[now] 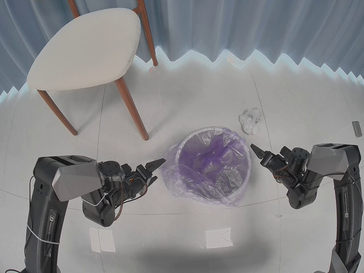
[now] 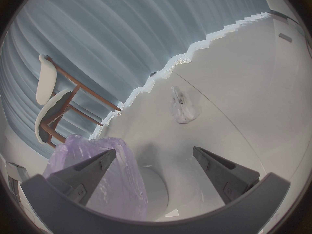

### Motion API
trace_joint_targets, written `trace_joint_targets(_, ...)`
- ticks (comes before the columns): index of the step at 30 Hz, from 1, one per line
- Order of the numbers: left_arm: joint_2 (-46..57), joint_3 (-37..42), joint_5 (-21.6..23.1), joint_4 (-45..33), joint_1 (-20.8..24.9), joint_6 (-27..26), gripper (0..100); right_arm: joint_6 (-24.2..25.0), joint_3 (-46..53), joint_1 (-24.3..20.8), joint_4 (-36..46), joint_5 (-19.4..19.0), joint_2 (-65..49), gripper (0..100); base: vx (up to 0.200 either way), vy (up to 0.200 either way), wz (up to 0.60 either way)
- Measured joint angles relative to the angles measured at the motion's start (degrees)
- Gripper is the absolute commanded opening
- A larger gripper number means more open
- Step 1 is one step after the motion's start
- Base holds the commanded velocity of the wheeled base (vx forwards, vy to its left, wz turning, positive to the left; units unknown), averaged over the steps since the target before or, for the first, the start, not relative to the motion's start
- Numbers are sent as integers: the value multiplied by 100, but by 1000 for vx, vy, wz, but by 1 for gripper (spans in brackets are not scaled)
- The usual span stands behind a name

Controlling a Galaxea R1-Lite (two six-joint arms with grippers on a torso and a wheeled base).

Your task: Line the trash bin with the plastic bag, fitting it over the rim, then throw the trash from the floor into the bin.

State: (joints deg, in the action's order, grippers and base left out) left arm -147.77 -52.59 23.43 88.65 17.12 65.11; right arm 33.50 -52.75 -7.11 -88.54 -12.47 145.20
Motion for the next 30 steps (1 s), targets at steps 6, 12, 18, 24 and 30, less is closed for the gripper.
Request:
trace_joint_targets(6, 806, 1047, -30, 2, -105, -68, 100, 99, 766, 39, -41, 0, -482, 100, 0, 0, 0)
trace_joint_targets(12, 1879, 1829, 77, 2, -238, -126, 100, 110, 1445, 48, -46, -22, -1154, 100, 0, 0, 0)
trace_joint_targets(18, 3016, 2454, 293, -7, -172, -90, 100, 95, 2011, 6, -46, -52, -1874, 100, 0, 0, 0)
trace_joint_targets(24, 3571, 2938, 358, -9, 335, -71, 100, 95, 2326, -201, -44, -52, -2252, 100, 0, 0, 0)
trace_joint_targets(30, 3728, 3156, 366, -7, 706, -63, 100, 63, 2442, -325, -44, -44, -2378, 100, 0, 0, 0)
